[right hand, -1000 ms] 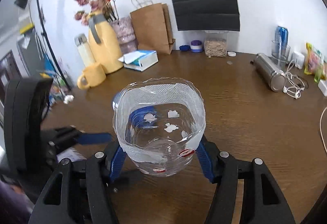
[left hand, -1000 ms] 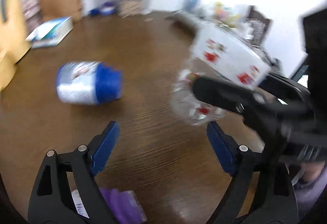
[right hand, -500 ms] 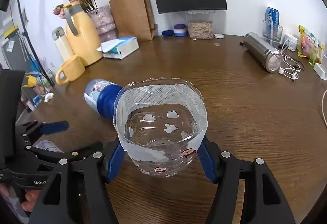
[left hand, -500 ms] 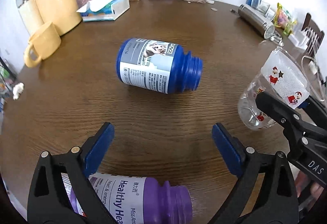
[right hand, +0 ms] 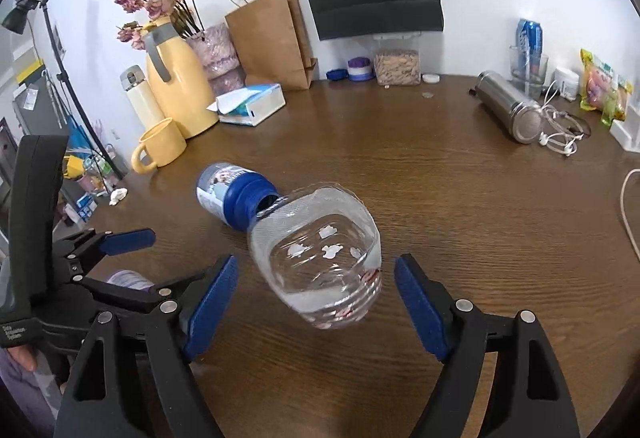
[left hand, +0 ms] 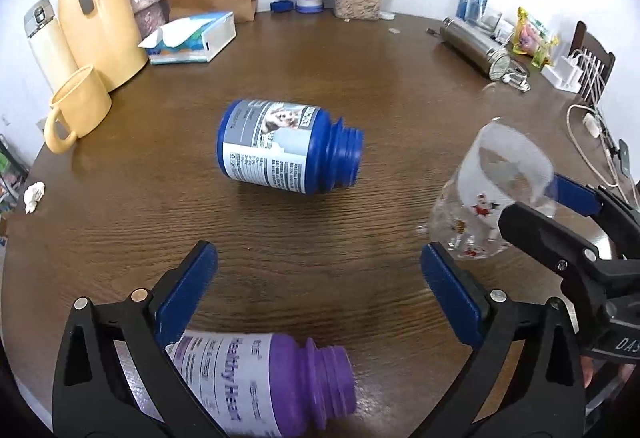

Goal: Flip cup upright

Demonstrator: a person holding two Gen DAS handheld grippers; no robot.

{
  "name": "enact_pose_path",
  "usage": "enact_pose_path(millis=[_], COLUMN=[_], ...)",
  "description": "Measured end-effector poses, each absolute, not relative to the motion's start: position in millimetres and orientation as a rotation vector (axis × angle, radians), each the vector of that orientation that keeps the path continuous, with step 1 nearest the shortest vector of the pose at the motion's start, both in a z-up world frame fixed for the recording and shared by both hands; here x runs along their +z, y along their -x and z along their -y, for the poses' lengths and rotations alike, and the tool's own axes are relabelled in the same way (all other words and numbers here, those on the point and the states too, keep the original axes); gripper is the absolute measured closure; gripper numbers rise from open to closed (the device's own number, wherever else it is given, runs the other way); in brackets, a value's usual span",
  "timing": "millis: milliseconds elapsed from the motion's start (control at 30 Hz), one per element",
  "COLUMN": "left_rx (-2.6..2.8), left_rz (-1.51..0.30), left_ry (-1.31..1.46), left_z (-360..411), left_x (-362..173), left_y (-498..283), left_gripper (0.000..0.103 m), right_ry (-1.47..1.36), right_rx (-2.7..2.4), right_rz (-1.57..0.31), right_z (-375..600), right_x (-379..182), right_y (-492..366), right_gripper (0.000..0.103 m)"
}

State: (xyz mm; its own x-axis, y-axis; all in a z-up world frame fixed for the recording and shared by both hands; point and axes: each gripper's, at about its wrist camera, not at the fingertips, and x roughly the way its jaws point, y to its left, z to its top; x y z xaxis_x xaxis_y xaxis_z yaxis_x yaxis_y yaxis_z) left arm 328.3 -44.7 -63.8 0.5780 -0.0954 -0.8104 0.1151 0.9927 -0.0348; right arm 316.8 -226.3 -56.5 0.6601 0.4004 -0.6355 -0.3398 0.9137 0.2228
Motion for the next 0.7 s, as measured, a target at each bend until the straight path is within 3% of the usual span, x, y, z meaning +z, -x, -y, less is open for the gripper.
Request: enact_pose_path(millis=[300,700], left_rx=[-0.109,-0.077], left_rz=[-0.872,-0.674], left_ry=[-0.031,0.037], left_z=[37,-3], left_x=[-28,41], left_y=[-289,-134], left_gripper=[0.000,0.000], right_ry=[-0.096,-0.005], right_rx=[0.388,0.319], right_rz=[-0.679,-0.599], right_z=[244,238], right_x=[-20,20], right_y=[-258,-109], right_gripper=[0.019,0.019])
